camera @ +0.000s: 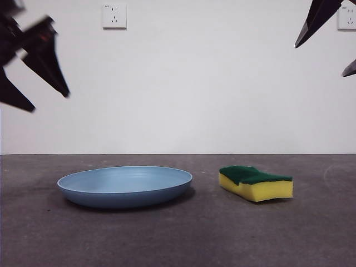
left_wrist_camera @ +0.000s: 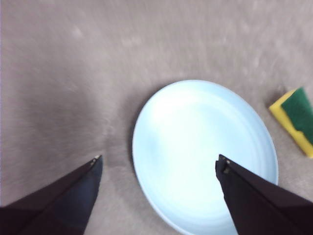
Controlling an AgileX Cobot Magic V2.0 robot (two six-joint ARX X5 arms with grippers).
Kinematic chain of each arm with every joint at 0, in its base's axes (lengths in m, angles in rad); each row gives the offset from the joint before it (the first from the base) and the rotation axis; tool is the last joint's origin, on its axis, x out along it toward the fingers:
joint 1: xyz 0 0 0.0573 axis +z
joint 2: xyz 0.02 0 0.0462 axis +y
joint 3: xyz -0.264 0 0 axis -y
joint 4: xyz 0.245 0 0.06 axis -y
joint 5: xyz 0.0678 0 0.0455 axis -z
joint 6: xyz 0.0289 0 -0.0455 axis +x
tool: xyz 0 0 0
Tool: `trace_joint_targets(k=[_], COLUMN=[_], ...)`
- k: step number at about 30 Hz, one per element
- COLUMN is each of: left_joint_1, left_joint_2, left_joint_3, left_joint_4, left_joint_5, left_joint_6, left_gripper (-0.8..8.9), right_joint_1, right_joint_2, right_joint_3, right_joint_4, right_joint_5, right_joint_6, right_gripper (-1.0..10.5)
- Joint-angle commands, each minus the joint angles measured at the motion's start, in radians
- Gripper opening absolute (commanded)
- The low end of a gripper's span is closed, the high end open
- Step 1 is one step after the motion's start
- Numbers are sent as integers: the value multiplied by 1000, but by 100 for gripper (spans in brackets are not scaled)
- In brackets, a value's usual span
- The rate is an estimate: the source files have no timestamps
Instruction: Pick up the plate,pick up the cloth,clean the plate with the cloth
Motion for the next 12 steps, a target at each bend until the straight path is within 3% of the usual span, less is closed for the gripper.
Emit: trace_joint_targets(k=[1, 12], left_joint_1=[-19, -57], left_joint_2=[93, 387], left_joint_3=[40, 171], left_joint_4=[-1, -4], left_joint_5=[0, -16], left_joint_6=[-2, 31], left_gripper=[385, 375], right_joint_1=[2, 2], right_joint_2=[1, 1], right_joint_3=[3, 3], right_joint_4=[-3, -44], right_joint_5=[-2, -2], right_joint_6=[-11, -13], right_gripper=[504, 503])
